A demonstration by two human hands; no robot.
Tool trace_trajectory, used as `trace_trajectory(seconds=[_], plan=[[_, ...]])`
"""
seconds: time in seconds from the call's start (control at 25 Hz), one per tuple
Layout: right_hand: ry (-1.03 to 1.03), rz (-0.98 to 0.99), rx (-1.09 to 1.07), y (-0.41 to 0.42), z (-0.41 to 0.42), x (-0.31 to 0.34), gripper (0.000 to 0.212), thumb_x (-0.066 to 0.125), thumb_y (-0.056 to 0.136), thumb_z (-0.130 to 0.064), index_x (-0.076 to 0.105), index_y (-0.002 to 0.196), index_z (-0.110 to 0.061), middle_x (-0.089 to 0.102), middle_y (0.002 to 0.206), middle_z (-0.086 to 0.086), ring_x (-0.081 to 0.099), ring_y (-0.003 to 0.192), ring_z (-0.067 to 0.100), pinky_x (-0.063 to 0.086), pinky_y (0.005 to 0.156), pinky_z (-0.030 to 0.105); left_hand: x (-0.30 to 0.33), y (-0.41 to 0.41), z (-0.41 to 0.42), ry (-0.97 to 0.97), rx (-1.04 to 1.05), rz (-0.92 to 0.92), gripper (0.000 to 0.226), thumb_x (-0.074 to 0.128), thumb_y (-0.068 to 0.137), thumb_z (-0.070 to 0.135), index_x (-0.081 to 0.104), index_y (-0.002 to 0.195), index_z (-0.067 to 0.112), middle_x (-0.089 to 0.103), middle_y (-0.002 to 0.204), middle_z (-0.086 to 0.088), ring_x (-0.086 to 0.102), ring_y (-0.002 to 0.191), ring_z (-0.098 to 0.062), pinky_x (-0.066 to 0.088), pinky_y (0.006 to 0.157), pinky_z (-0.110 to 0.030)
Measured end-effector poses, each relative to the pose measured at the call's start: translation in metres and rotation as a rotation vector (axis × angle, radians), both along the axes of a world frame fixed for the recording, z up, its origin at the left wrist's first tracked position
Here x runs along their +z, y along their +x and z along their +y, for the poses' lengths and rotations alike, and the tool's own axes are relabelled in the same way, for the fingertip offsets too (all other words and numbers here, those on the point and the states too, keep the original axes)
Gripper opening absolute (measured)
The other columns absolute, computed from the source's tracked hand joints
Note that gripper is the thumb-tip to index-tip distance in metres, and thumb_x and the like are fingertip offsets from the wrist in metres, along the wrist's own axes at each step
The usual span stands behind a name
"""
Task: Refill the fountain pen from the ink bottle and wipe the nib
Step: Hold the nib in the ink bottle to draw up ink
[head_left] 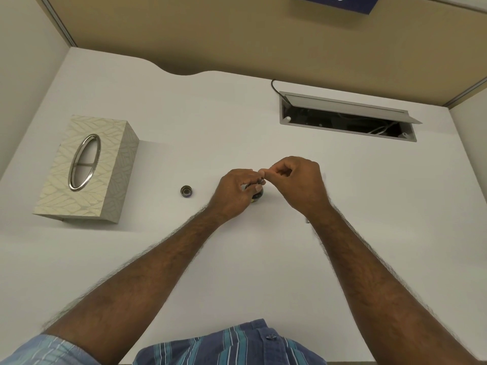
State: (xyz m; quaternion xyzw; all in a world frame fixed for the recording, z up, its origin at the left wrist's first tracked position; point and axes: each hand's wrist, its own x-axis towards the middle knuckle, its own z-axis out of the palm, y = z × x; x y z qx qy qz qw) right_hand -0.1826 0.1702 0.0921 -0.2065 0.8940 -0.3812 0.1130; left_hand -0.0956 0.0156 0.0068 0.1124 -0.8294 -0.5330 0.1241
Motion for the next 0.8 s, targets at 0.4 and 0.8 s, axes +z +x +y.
trace_trajectory(seconds=[0.4,0.8], plan=[[0.005,0.002,-0.004,0.0002,0.0002,-0.0007,0.014,0.085,0.089,-0.033,0.083,0.085,-0.02,0.078,0.083,-0.009,0.068,0.073,0.001,0.048,0.064,0.005,-0.0034,-0.0008,0.0007,0.011,-0.003,0.0,0.01,0.071,0.09,0.01,0.08,0.092,0.008,0.082,0.098,-0.008,0.06,0.091,0.005,0.038,0.081,0.003],[0.002,0.024,0.027,0.0004,0.0035,0.0003,0.009,0.085,0.09,-0.027,0.084,0.09,-0.017,0.079,0.087,-0.004,0.067,0.076,0.002,0.047,0.067,0.005,-0.005,-0.0021,0.0004,-0.018,-0.018,0.0,0.011,0.07,0.09,0.011,0.08,0.091,0.007,0.08,0.093,0.001,0.054,0.09,0.027,0.035,0.083,0.005]])
